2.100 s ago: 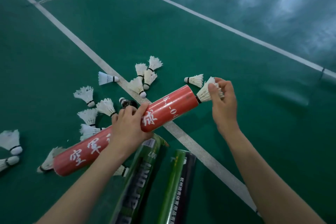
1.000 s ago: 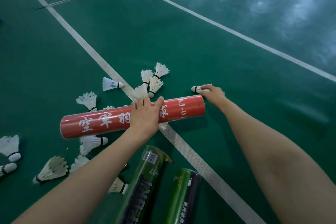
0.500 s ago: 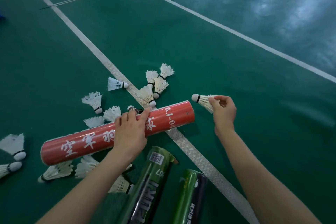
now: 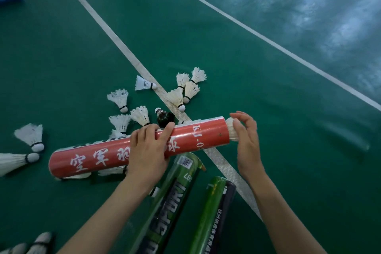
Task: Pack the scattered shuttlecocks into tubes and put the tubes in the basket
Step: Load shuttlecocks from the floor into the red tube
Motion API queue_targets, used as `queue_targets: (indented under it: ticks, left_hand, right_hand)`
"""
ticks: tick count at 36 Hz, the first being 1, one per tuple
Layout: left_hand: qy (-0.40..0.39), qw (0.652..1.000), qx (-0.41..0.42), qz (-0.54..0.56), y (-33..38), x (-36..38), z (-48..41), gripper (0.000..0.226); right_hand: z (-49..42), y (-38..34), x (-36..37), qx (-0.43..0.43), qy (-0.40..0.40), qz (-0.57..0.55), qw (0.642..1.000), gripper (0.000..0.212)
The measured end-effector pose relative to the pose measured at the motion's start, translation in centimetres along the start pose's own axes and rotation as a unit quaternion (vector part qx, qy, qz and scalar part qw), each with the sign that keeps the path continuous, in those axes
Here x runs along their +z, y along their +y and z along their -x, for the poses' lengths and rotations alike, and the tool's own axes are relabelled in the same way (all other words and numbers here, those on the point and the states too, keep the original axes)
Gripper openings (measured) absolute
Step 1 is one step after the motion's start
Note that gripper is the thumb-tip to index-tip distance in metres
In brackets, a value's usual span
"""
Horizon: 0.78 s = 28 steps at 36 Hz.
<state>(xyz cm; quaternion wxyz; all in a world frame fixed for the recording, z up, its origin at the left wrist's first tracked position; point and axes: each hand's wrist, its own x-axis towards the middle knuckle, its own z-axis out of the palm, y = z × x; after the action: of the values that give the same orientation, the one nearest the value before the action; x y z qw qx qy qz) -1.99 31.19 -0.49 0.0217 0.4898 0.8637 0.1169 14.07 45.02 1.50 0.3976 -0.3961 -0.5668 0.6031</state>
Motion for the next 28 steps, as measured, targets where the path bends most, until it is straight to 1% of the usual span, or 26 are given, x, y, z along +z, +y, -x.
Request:
queue_targets:
  ticks: [1, 3, 5, 7, 11, 13, 16, 18, 20, 21, 23, 25, 28]
  left_hand:
    - [0.006, 1.000, -0.002, -0.006, -0.1, -0.1, 0.2, 0.082]
    - [0.015, 1.000, -0.010, -0.011, -0.2, -0.2, 0.5, 0.085]
    - [0.030, 0.999, -0.007, -0.007, -0.2, 0.0, 0.8, 0.088]
    - [0.048, 0.999, 0.000, -0.012, -0.1, 0.3, 1.2, 0.091]
    - [0.051, 0.998, -0.022, -0.026, -0.6, 0.7, 1.7, 0.089]
    - [0.029, 0.998, -0.037, -0.038, -1.2, 0.9, 1.8, 0.086]
    - [-0.011, 0.997, -0.062, -0.047, -2.0, 1.1, 2.1, 0.081]
    - [-0.022, 0.995, -0.083, -0.042, -2.6, 1.0, 2.2, 0.079]
    - [-0.038, 0.993, -0.102, -0.043, -3.1, 0.9, 2.2, 0.080]
    - [-0.045, 0.992, -0.110, -0.042, -3.6, 0.9, 2.2, 0.080]
    - [-0.053, 0.989, -0.130, -0.037, -4.5, 1.0, 2.1, 0.082]
    - [-0.059, 0.985, -0.157, -0.031, -5.4, 1.2, 1.9, 0.085]
    - [-0.066, 0.978, -0.196, -0.014, -6.5, 1.3, 1.6, 0.088]
  right_hand:
    - [0.1, 0.1, 0.1, 0.009, -0.003, -0.011, 1.000, 0.019]
    - [0.3, 0.5, 0.1, 0.023, -0.028, -0.011, 0.999, 0.033]
    - [0.8, 0.8, 0.3, 0.030, -0.073, 0.012, 0.997, 0.048]
    - [1.5, 1.1, 0.9, 0.047, -0.113, 0.013, 0.992, 0.059]
    - [1.6, 1.9, 1.9, 0.085, -0.138, -0.016, 0.987, 0.068]
    - [0.9, 2.3, 2.3, 0.108, -0.139, -0.026, 0.984, 0.066]
    - [-0.6, 3.3, 3.2, 0.138, -0.104, -0.026, 0.985, 0.047]
    - [-1.9, 4.1, 3.9, 0.147, -0.072, 0.011, 0.986, 0.033]
    - [-3.3, 5.2, 4.3, 0.122, -0.058, 0.093, 0.986, 0.023]
    - [-4.1, 5.9, 4.5, 0.101, -0.058, 0.149, 0.982, 0.023]
    - [-5.7, 7.2, 5.1, 0.078, -0.074, 0.240, 0.965, 0.031]
    - [-7.2, 8.3, 6.0, 0.080, -0.110, 0.306, 0.942, 0.035]
    - [-8.2, 9.5, 7.1, 0.082, -0.147, 0.369, 0.914, 0.033]
